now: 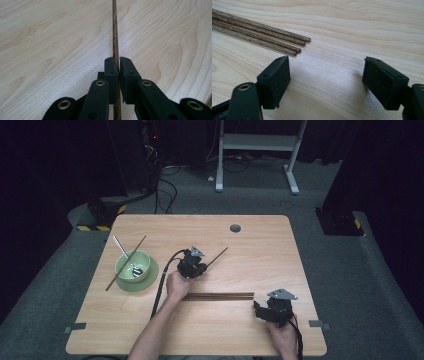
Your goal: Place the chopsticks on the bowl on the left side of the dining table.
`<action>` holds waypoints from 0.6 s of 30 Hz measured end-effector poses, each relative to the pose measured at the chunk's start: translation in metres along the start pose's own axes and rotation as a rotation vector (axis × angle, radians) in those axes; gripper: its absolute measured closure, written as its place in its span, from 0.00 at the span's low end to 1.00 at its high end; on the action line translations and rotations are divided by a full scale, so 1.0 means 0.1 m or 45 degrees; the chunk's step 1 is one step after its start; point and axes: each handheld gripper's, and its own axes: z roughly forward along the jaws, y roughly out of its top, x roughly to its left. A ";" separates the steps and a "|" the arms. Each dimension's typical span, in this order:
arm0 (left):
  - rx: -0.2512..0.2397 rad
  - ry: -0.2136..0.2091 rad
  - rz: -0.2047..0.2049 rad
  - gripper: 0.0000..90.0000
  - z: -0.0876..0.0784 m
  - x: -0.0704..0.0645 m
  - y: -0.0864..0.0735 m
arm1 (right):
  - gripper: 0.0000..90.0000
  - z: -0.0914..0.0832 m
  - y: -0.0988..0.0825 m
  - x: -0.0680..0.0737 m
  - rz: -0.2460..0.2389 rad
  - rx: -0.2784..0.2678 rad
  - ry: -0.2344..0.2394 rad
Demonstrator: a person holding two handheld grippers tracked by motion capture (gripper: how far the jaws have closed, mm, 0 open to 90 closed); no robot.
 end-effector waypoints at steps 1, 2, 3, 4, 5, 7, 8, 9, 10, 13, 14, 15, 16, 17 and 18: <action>-0.003 -0.006 -0.009 0.94 -0.01 0.00 0.00 | 0.25 0.00 0.00 0.00 0.000 0.000 0.000; -0.005 -0.014 -0.019 0.94 -0.01 0.00 0.00 | 0.24 0.00 0.00 0.00 0.000 0.000 0.000; -0.004 -0.013 -0.018 0.94 -0.01 0.00 0.00 | 0.25 0.00 0.00 0.00 0.000 0.000 -0.001; -0.003 -0.011 -0.018 0.94 -0.02 0.00 0.00 | 0.25 0.00 0.00 0.00 0.000 0.000 0.000; -0.005 -0.010 -0.019 0.94 -0.03 0.00 0.00 | 0.25 0.00 0.00 0.00 0.000 0.000 0.000; -0.009 -0.014 -0.026 0.94 -0.06 0.01 0.01 | 0.25 0.00 0.00 0.00 0.000 0.000 0.001; -0.012 -0.020 -0.029 0.94 -0.07 0.01 0.01 | 0.25 0.00 0.00 0.00 0.000 0.000 0.001; -0.014 -0.021 -0.031 0.94 -0.08 0.01 0.01 | 0.25 0.00 0.00 0.00 0.000 0.000 0.001; -0.018 -0.028 -0.034 0.94 -0.10 0.01 0.01 | 0.25 0.00 0.00 0.00 0.000 0.000 0.001; -0.024 -0.027 -0.030 0.94 -0.15 0.02 0.01 | 0.25 0.00 0.00 0.00 0.000 0.000 0.001; -0.024 -0.030 -0.034 0.94 -0.16 0.02 0.01 | 0.25 0.00 0.00 0.00 0.000 0.000 0.001; -0.024 -0.033 -0.041 0.94 -0.18 0.03 0.01 | 0.24 0.00 0.00 0.00 0.000 -0.001 0.001; -0.024 -0.032 -0.039 0.94 -0.19 0.03 0.01 | 0.24 0.00 0.00 0.00 0.000 0.000 0.002; -0.026 -0.032 -0.037 0.94 -0.21 0.03 0.01 | 0.24 0.00 0.00 0.00 0.000 0.000 0.001; -0.031 -0.030 -0.034 0.94 -0.22 0.04 0.01 | 0.24 0.00 0.00 0.00 0.000 0.000 0.002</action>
